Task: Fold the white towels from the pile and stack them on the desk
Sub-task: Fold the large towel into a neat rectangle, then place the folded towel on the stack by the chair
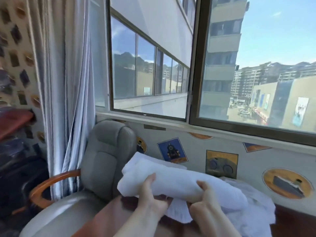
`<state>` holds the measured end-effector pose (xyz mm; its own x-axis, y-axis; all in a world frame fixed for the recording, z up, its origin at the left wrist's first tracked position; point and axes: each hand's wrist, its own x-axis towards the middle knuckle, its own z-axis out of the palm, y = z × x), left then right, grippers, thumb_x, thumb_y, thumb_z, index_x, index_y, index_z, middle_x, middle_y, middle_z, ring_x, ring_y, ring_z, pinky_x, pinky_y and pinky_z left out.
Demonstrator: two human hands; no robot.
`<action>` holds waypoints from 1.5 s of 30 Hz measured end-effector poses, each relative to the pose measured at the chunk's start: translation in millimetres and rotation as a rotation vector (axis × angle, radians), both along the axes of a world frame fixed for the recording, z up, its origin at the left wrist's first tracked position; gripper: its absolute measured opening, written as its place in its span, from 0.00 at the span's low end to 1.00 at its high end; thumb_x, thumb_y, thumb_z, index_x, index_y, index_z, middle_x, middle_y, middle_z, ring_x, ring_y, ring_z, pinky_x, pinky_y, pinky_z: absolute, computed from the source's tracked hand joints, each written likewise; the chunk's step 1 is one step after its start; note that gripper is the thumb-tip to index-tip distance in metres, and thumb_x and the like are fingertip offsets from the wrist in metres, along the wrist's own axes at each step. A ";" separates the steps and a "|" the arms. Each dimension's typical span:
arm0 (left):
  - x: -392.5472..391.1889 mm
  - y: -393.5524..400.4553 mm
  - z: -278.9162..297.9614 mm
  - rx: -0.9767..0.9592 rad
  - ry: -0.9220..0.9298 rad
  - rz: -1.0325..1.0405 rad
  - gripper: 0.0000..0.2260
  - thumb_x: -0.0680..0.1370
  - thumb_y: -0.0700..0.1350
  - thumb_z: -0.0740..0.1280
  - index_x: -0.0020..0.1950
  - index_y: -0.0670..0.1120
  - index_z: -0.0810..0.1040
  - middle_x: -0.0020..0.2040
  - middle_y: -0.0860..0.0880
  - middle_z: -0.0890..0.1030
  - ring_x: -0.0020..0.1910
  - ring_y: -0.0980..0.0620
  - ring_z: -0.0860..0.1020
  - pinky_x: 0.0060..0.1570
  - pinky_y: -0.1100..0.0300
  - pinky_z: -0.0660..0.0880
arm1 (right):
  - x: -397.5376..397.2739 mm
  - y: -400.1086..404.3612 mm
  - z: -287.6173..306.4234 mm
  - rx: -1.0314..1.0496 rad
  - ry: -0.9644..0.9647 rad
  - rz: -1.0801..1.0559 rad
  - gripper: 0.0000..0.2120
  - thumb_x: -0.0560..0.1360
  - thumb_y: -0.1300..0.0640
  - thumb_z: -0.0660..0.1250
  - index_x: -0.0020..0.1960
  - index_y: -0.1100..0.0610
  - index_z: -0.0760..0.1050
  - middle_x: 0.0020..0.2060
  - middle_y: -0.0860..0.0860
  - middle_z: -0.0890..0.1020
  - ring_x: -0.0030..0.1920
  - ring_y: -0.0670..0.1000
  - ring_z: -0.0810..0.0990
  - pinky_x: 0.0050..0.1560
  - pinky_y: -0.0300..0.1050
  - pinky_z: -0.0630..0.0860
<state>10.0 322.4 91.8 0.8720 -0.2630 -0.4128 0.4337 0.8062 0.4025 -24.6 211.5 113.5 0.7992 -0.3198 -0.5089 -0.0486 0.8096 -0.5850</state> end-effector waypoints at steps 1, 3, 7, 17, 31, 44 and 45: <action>9.1 0.2 6.0 -0.021 0.001 0.035 0.16 0.68 0.46 0.71 0.53 0.42 0.75 0.47 0.39 0.80 0.47 0.38 0.78 0.41 0.47 0.76 | 11.0 -0.6 6.3 0.004 0.060 -0.018 0.12 0.76 0.55 0.65 0.52 0.64 0.72 0.40 0.58 0.76 0.36 0.56 0.72 0.42 0.50 0.71; 22.5 0.6 16.4 -0.033 -0.037 0.075 0.16 0.71 0.46 0.70 0.54 0.41 0.74 0.44 0.41 0.79 0.43 0.40 0.77 0.39 0.48 0.75 | 26.6 0.8 16.2 0.060 0.073 -0.019 0.13 0.74 0.54 0.68 0.45 0.65 0.72 0.42 0.57 0.77 0.36 0.56 0.73 0.43 0.51 0.71; 53.6 8.8 23.4 -0.026 -0.045 0.094 0.18 0.70 0.45 0.71 0.54 0.36 0.76 0.41 0.35 0.84 0.47 0.36 0.81 0.51 0.40 0.78 | 56.2 3.2 28.5 0.052 0.076 -0.016 0.12 0.73 0.55 0.69 0.40 0.62 0.69 0.38 0.55 0.74 0.35 0.55 0.71 0.48 0.49 0.73; 173.3 22.2 14.3 -0.047 0.043 -0.095 0.25 0.70 0.45 0.72 0.64 0.37 0.73 0.55 0.35 0.81 0.54 0.35 0.79 0.56 0.41 0.76 | 161.0 24.2 21.6 0.104 0.155 -0.196 0.12 0.71 0.56 0.71 0.46 0.61 0.71 0.43 0.54 0.73 0.37 0.54 0.70 0.45 0.47 0.72; 363.1 49.9 -9.1 -0.102 -0.165 -0.327 0.26 0.68 0.43 0.74 0.65 0.39 0.75 0.59 0.37 0.81 0.59 0.36 0.79 0.60 0.40 0.75 | 319.5 35.2 -2.4 0.076 -0.060 -0.344 0.10 0.69 0.60 0.75 0.46 0.59 0.76 0.46 0.55 0.80 0.42 0.54 0.80 0.48 0.48 0.82; 387.9 81.4 -176.1 0.122 0.119 -0.266 0.17 0.74 0.43 0.72 0.62 0.44 0.78 0.50 0.43 0.85 0.45 0.42 0.85 0.45 0.47 0.82 | 346.3 50.4 -204.1 0.011 0.096 -0.322 0.17 0.72 0.59 0.73 0.60 0.58 0.77 0.53 0.54 0.83 0.50 0.54 0.82 0.47 0.52 0.80; 388.7 80.7 -173.9 0.144 0.134 -0.251 0.14 0.75 0.43 0.72 0.60 0.44 0.79 0.50 0.43 0.85 0.46 0.42 0.85 0.45 0.47 0.81 | 346.8 50.9 -201.9 0.016 0.116 -0.328 0.14 0.72 0.61 0.73 0.57 0.58 0.78 0.52 0.54 0.83 0.50 0.54 0.82 0.49 0.52 0.80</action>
